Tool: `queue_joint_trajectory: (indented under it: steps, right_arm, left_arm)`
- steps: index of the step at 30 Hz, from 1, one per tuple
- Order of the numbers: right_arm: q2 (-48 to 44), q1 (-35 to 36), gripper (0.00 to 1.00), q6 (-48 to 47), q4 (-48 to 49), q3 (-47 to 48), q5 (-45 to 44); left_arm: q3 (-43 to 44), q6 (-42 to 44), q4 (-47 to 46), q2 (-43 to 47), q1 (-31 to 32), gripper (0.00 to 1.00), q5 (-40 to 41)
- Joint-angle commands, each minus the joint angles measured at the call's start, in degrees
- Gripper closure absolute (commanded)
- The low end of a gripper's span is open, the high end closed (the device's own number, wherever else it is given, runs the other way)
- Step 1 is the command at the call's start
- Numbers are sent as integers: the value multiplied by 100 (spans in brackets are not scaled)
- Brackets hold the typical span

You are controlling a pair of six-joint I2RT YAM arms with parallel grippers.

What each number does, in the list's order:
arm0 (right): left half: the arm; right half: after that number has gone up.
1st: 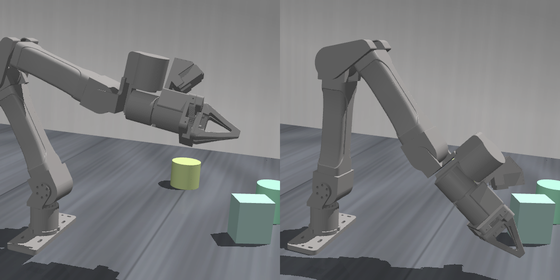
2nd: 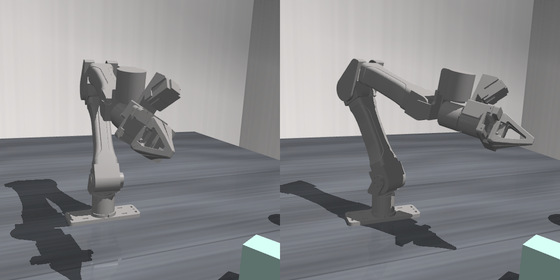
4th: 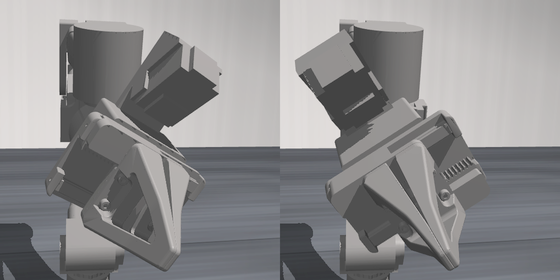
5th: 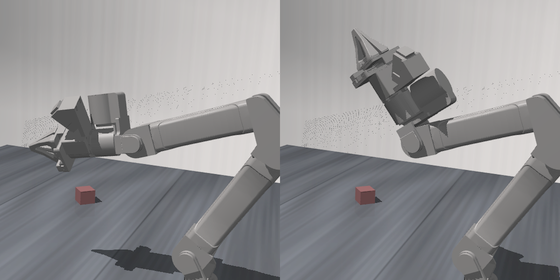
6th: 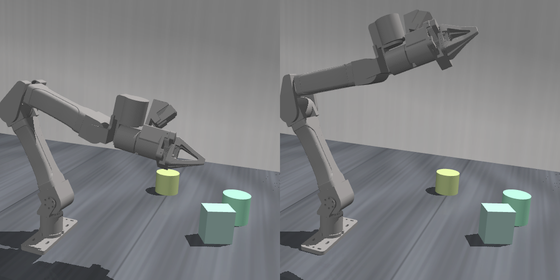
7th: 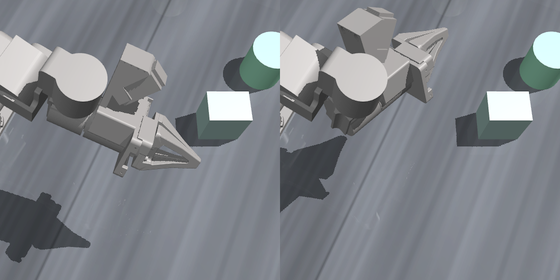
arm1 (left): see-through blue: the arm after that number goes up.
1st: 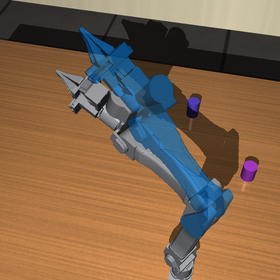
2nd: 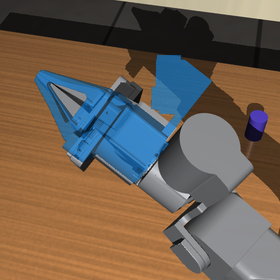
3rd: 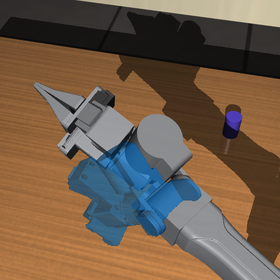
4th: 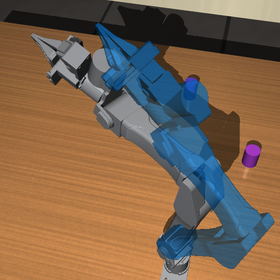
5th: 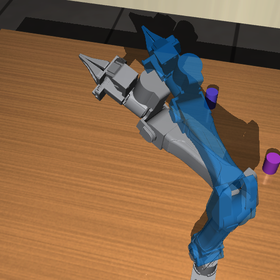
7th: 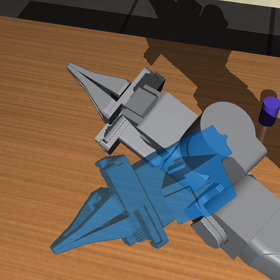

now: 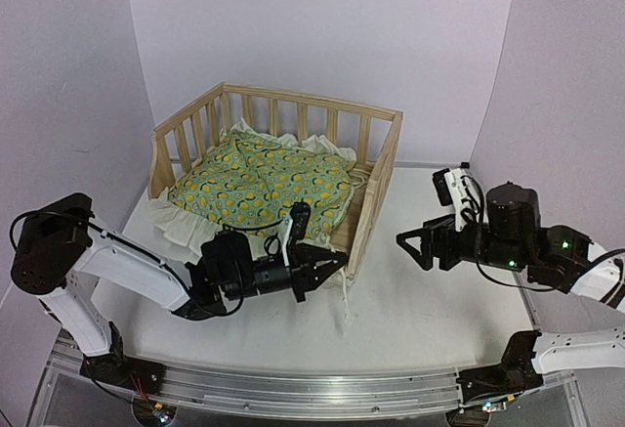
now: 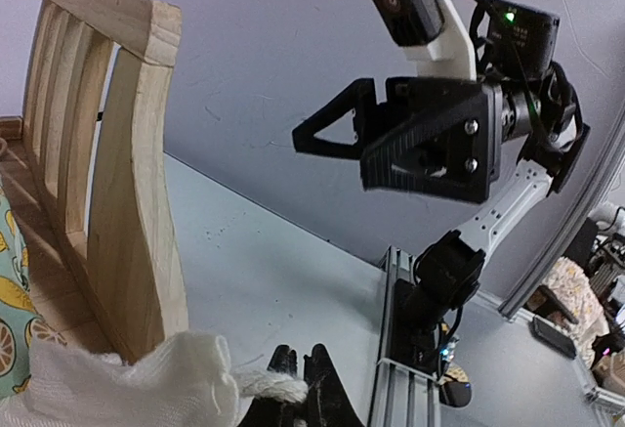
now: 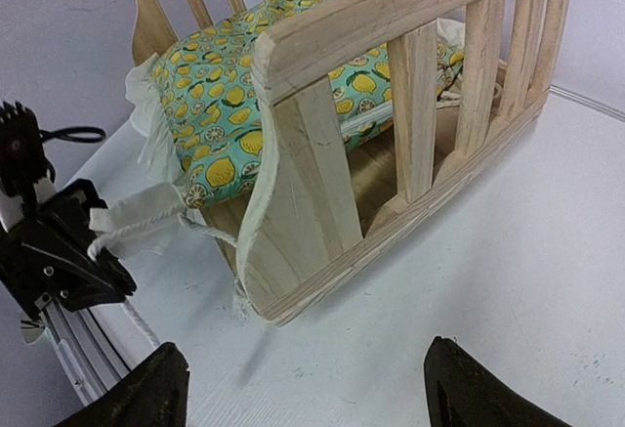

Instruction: Set up the pet bed

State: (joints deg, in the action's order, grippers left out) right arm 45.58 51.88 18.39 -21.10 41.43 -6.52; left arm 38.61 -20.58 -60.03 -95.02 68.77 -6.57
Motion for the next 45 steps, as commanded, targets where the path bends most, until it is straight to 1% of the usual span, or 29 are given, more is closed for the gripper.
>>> queue_joint_trajectory:
  steps: [1, 3, 4, 6, 10, 12, 13, 15, 17, 19, 21, 24, 27, 30, 32, 35, 37, 39, 41, 42, 43, 45]
  right_arm:
    - [298, -766, 19, 32, 776, 134, 1042]
    - [452, -1522, 25, 225, 1148, -2, 2059]
    - [550, -1782, 28, 290, 1370, -76, 2463]
    - [807, -2069, 31, 292, 1698, -137, 2941]
    - [1437, -2338, 45, 270, 2383, -113, 3418]
    - [1700, -2444, 49, 241, 2599, -56, 3634]
    - [1847, -2464, 50, 214, 2690, -21, 3637]
    - [2079, -2556, 55, 272, 2960, -4, 3749]
    - [2366, -2627, 62, 379, 3165, 72, 4009]
    - [2631, -2630, 67, 471, 3332, 165, 4252]
    - [2833, -2626, 68, 580, 3510, 218, 4462]
    - [2981, -2626, 67, 699, 3619, 247, 4491]
    - [3083, -2626, 67, 761, 3654, 293, 4624]
    - [3033, -2630, 66, 754, 3657, 227, 4566]
    - [2930, -2627, 66, 745, 3657, 148, 4451]
    - [2783, -2630, 65, 753, 3650, 83, 4414]
    - [2715, -2627, 64, 753, 3634, 40, 4398]
    - [2629, -2628, 64, 718, 3587, -9, 4390]
    - [2543, -2630, 64, 691, 3521, -73, 4373]
    - [2491, -2630, 63, 682, 3498, -107, 4363]
    - [2438, -2630, 63, 678, 3474, -135, 4362]
    - [2326, -2630, 63, 652, 3377, -165, 4355]
  left_arm:
    - [510, -1033, 693, 146, -439, 95, -380]
    - [689, -1473, 700, 41, -706, 95, -447]
    - [778, -1672, 695, -31, -848, 95, -481]
    - [1020, -1892, 696, -226, -977, 95, -613]
    - [1318, -2044, 696, -491, -1082, 95, -371]
    - [1392, -2022, 701, -547, -1089, 95, -114]
    - [1419, -2039, 703, -570, -1108, 95, 0]
    - [1503, -2054, 714, -622, -1132, 89, 206]
    - [1556, -2207, 747, -703, -1138, 89, 517]
    - [1667, -2290, 754, -824, -1152, 89, 598]
    - [1733, -2391, 765, -916, -1151, 89, 902]
    - [1844, -2440, 776, -1042, -1153, 87, 1140]
    - [1953, -2553, 774, -1117, -1159, 82, 1319]
    - [2080, -2351, 775, -1069, -1164, 77, 1459]
    - [2073, -2122, 786, -926, -1164, 72, 1496]
    - [1840, -1958, 959, -554, -1163, 66, 1274]
    - [1613, -2007, 1246, -284, -1184, 60, 762]
    - [1480, -2027, 1869, 9, -1184, 56, 0]
    - [1224, -2003, 2435, 368, -1185, 54, -482]
    - [1002, -1992, 2591, 682, -1190, 50, -692]
    - [788, -1958, 2994, 950, -1205, 46, -808]
    - [599, -1751, 3863, 1554, -1226, 42, -744]
